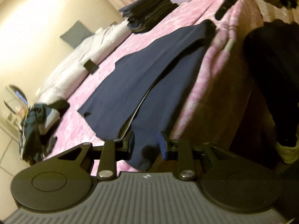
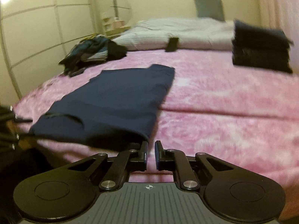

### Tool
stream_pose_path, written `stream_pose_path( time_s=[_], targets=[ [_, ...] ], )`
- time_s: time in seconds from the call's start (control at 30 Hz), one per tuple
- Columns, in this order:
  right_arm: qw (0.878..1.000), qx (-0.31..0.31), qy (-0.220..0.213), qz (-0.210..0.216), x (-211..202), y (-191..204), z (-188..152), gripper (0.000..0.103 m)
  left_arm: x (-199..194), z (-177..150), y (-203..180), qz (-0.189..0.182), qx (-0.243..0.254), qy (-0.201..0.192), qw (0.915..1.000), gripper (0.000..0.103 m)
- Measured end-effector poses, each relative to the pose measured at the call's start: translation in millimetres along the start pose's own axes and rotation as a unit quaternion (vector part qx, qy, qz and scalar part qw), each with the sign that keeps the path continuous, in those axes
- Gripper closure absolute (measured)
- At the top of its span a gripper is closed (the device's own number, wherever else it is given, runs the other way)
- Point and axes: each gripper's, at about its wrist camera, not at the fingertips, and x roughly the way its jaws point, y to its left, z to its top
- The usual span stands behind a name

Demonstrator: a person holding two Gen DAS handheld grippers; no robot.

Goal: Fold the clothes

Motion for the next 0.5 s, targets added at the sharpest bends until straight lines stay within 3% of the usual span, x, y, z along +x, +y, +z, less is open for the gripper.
stream_pose_path(
  time_s=[0.03, 0.07, 0.1, 0.33, 0.5],
  targets=[
    [1.0, -0.014, -0.002, -0.003, -0.7, 3.7, -0.5, 0.076, 0.2, 1.9, -2.3, 0.001, 0.01, -0.003, 0.9999, 0.078],
    [1.0, -0.027, -0.005, -0.005, -1.4, 7.0, -1.0, 0.047, 3.0, 4.0, -4.9, 0.0, 0.021, -0.003, 0.9998, 0.078],
    [0.999, -0.037, -0.012, -0.003, -1.8, 9.4, -1.5, 0.036, 5.7, 6.1, -7.6, 0.0, 0.032, -0.003, 0.9995, 0.078],
    [0.998, -0.057, -0.02, 0.014, 6.6, 17.4, 2.7, 0.036, 18.7, 11.0, -35.2, -0.011, 0.15, -0.002, 0.9886, 0.078],
    [0.995, -0.101, -0.018, 0.016, 9.6, 29.1, 3.4, 0.036, 22.1, 10.5, -32.2, -0.006, 0.171, 0.001, 0.9853, 0.074]
  ],
)
